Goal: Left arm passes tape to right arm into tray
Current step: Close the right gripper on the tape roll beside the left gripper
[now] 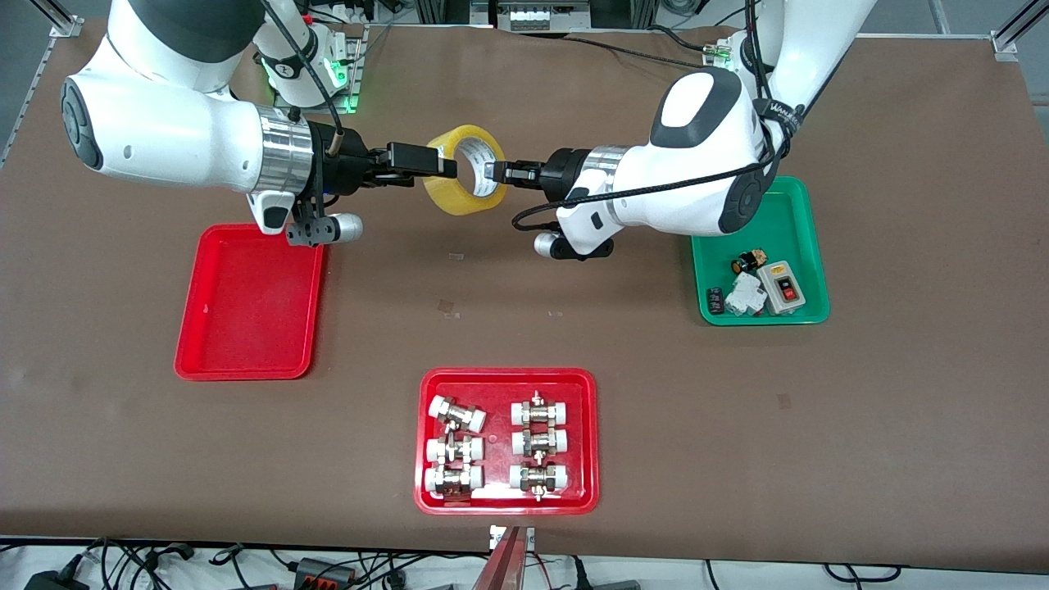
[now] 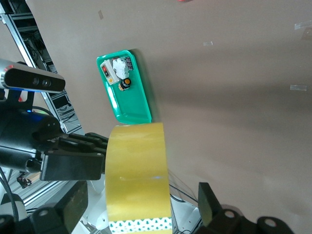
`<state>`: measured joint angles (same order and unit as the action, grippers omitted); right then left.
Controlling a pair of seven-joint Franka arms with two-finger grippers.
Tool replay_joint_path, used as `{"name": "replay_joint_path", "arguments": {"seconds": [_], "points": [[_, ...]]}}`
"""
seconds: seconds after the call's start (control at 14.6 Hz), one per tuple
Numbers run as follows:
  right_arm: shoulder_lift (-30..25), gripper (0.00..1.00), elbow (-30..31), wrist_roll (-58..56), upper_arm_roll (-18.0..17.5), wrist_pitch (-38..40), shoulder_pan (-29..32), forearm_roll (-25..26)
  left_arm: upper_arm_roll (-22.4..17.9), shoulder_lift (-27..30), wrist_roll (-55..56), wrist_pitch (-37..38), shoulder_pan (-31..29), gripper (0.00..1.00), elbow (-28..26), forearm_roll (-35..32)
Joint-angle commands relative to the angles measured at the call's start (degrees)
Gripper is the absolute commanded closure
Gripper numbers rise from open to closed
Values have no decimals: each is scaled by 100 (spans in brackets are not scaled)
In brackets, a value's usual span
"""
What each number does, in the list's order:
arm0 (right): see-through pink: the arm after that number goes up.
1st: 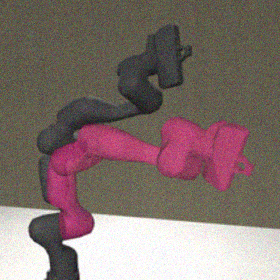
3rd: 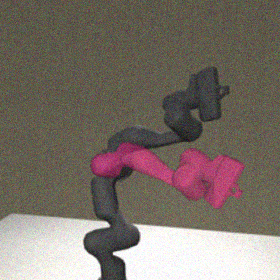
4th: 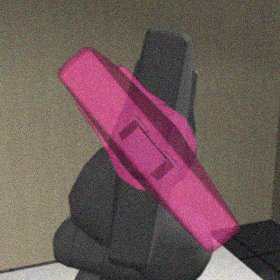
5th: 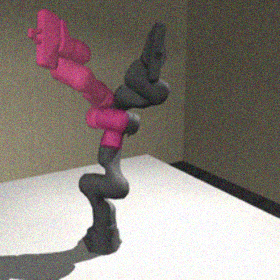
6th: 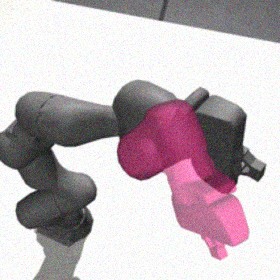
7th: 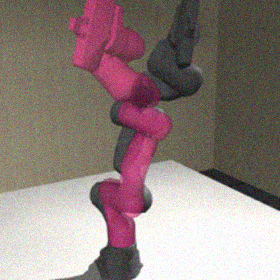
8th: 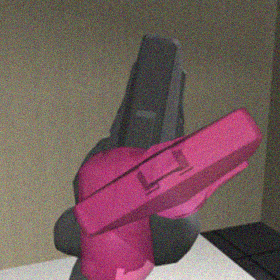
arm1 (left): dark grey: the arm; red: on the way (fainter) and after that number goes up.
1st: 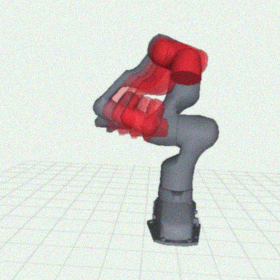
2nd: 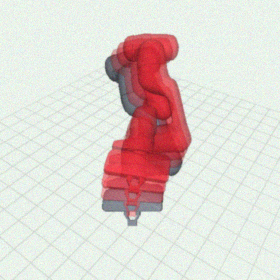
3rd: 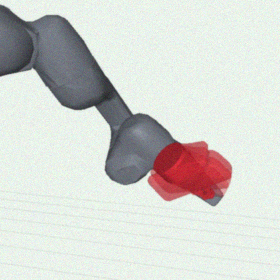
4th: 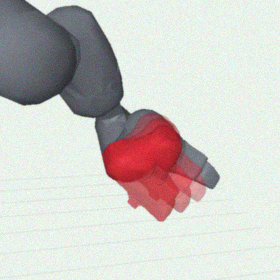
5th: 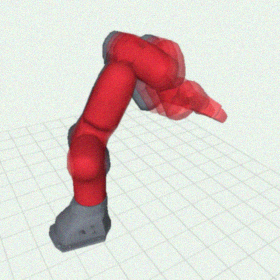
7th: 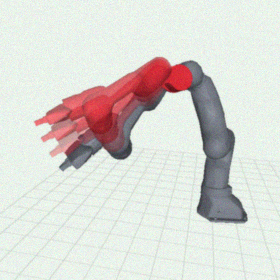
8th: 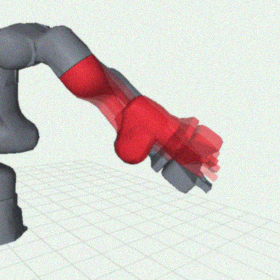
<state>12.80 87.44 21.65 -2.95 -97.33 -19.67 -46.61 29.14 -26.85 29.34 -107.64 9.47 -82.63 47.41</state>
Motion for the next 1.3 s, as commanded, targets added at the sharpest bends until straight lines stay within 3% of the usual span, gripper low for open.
{"name": "replay_joint_path", "arguments": {"seconds": [0.0, 1.24], "points": [[12, 0, -104, -55, 23, 82, -81, 221, 39, 13, -95, 129, -68, 100, 63, 190], [12, 0, -122, -65, 23, 82, -169, 284, 31, 22, -104, 261, -129, 100, 72, 190]]}}
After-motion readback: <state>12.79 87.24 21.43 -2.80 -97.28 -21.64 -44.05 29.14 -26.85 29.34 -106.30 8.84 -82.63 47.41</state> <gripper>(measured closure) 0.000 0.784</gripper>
